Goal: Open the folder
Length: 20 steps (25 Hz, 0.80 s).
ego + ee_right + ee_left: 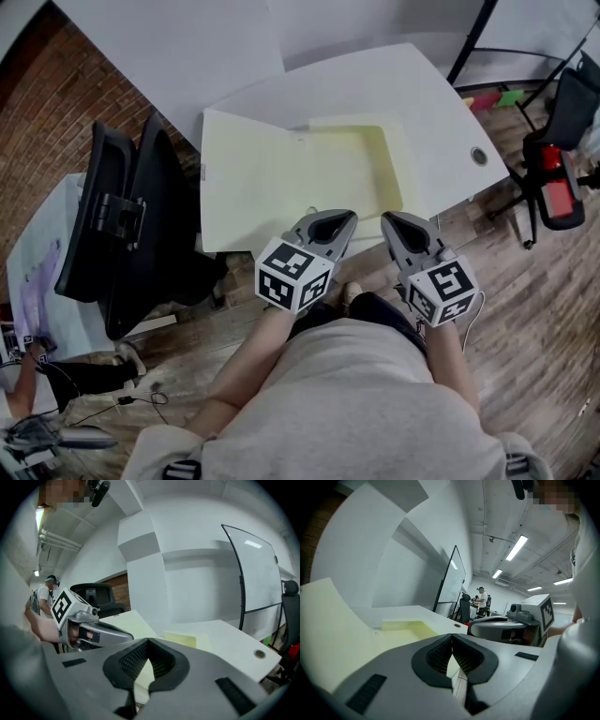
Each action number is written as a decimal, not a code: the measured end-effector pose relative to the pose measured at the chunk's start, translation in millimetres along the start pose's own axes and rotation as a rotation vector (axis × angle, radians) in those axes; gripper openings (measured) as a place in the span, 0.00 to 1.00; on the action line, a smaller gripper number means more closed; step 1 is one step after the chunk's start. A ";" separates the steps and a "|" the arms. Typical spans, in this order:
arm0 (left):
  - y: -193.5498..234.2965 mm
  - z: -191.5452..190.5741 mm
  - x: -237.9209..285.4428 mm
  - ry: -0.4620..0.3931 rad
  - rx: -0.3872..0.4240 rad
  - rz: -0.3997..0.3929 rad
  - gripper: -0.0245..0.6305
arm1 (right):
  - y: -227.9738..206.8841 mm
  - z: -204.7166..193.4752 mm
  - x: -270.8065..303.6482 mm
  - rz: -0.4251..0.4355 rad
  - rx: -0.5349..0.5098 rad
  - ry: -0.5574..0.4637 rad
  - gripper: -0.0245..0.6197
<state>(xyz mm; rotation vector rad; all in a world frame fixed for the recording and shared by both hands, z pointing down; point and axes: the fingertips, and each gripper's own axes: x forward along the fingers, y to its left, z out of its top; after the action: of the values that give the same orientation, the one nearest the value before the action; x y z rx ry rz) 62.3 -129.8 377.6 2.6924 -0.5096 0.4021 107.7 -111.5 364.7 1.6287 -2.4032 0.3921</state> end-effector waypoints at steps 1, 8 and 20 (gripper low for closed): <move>0.1 -0.2 0.0 0.000 0.000 -0.001 0.07 | -0.5 0.0 0.2 -0.001 0.002 0.000 0.07; 3.4 -1.3 -1.8 0.001 -0.006 0.004 0.07 | 4.0 -1.2 3.6 0.017 -0.002 0.007 0.07; 1.5 -6.1 -1.7 0.021 -0.001 0.003 0.07 | 5.6 -2.6 3.2 0.024 -0.020 0.023 0.07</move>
<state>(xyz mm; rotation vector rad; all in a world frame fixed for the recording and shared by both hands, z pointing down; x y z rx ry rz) 58.9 -128.1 383.0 2.6844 -0.5080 0.4300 101.3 -111.4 367.6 1.5801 -2.4036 0.3876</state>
